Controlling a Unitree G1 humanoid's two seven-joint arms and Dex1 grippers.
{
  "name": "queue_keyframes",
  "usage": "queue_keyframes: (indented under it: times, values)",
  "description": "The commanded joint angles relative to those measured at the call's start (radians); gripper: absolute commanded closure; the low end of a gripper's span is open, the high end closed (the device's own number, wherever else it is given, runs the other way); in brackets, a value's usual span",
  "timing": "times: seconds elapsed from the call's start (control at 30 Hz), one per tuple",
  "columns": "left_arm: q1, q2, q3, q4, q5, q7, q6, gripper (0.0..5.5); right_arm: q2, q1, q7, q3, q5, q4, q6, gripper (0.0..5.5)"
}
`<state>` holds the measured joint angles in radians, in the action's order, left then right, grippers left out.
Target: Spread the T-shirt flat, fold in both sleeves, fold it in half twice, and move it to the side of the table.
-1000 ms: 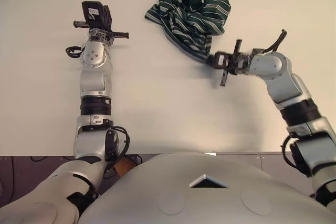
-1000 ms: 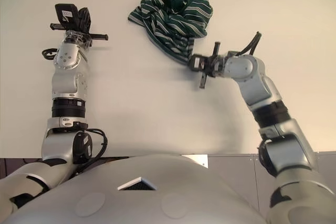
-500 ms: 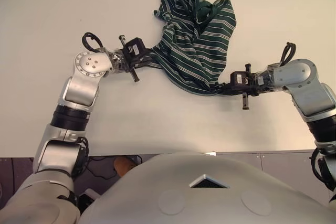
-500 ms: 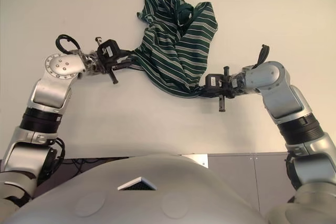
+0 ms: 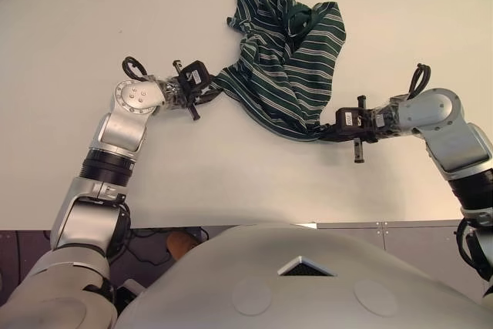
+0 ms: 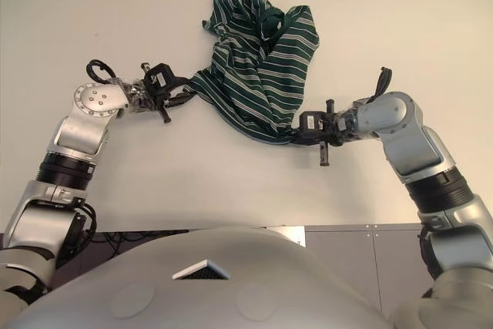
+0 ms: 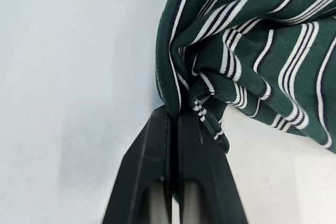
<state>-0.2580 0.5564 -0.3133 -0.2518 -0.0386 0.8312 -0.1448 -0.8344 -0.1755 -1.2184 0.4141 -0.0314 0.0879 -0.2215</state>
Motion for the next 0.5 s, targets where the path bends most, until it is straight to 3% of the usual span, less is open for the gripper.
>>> queue_keyframes:
  times: [0.03, 0.2, 0.33, 0.5]
  values:
    - [0.075, 0.052, -0.068, -0.02, -0.043, 0.087, -0.065, 4.73, 0.034, -0.008, 0.029, 0.014, 0.034, -0.046, -0.004, 5.5]
    - [0.099, 0.092, -0.129, -0.038, -0.08, 0.144, -0.107, 5.47, 0.061, -0.038, 0.058, -0.009, 0.025, -0.089, 0.013, 5.5]
    - [0.101, 0.078, -0.118, -0.043, -0.062, 0.117, -0.094, 5.47, 0.083, -0.063, 0.082, -0.037, 0.003, -0.105, 0.028, 5.5]
    - [-0.016, 0.052, 0.116, 0.074, 0.155, 0.093, -0.122, 5.47, 0.203, -0.263, 0.2, -0.201, -0.09, -0.214, 0.025, 5.5]
